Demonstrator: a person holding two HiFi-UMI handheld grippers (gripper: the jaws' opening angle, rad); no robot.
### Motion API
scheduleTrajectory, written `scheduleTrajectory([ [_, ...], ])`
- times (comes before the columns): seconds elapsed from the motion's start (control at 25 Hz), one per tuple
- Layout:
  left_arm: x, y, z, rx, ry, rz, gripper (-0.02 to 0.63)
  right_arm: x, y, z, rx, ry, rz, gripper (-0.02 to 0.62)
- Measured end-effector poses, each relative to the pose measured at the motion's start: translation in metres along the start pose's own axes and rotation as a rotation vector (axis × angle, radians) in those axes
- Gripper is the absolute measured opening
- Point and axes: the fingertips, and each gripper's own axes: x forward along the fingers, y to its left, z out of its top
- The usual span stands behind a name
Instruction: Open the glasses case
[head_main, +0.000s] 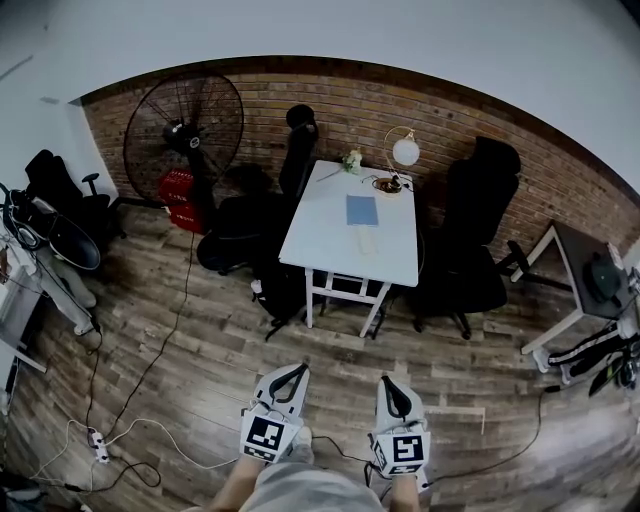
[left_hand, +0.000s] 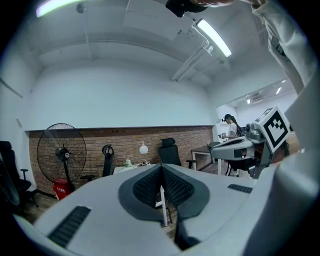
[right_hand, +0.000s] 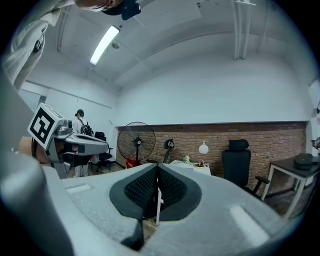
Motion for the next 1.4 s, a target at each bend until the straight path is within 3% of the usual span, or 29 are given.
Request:
scheduleTrajectory([
  [0.6, 0.054, 0.074, 0.002, -0.01, -0.016, -0.038, 0.002, 0.091, -0.001, 0.016, -0.011, 0.017, -0.034, 0.006],
  [1.4, 0.09, 0.109, 0.005, -0.018, -0.039, -0.055, 0.002, 0.137, -0.013, 0.018, -0.005, 0.024, -0.062, 0.006],
])
